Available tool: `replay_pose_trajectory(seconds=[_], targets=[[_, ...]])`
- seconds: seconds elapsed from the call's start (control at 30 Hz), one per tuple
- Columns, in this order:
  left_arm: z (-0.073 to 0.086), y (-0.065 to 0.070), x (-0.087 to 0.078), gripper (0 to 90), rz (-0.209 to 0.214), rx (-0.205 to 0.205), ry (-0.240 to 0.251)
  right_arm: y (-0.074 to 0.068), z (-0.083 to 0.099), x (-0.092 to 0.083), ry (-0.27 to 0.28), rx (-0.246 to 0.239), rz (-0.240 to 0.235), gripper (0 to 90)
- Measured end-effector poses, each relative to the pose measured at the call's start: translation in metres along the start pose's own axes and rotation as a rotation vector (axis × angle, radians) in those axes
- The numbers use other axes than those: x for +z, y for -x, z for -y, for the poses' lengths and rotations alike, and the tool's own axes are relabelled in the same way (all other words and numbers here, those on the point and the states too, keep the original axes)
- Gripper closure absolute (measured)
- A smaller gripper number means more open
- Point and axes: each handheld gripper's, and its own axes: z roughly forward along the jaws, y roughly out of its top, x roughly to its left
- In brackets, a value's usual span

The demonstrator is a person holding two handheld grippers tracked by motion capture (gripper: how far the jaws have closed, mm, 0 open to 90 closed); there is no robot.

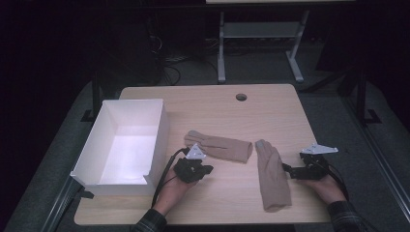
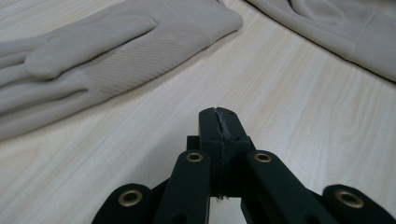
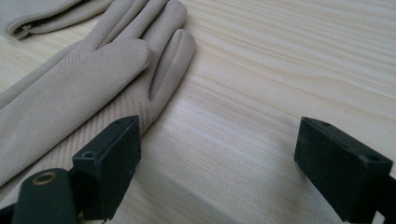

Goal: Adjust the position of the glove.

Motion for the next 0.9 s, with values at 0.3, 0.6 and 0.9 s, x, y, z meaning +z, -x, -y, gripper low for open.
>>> replay_pose_trajectory(seconds=[0.3, 0.6, 0.9], targets=[[-0.021, -0.004, 0.018, 89.8, 0.018, 0.018, 0.025, 0.0, 0.0, 0.0, 0.0, 0.001, -0.001, 14.1], [-0.044, -0.001, 0.049, 89.7, 0.048, 0.02, 0.034, 0.0, 0.0, 0.0, 0.0, -0.002, -0.006, 14.1], [-0.061, 0.002, 0.074, 89.7, 0.06, 0.04, 0.019, 0.0, 0.0, 0.0, 0.002, -0.01, -0.01, 14.2]])
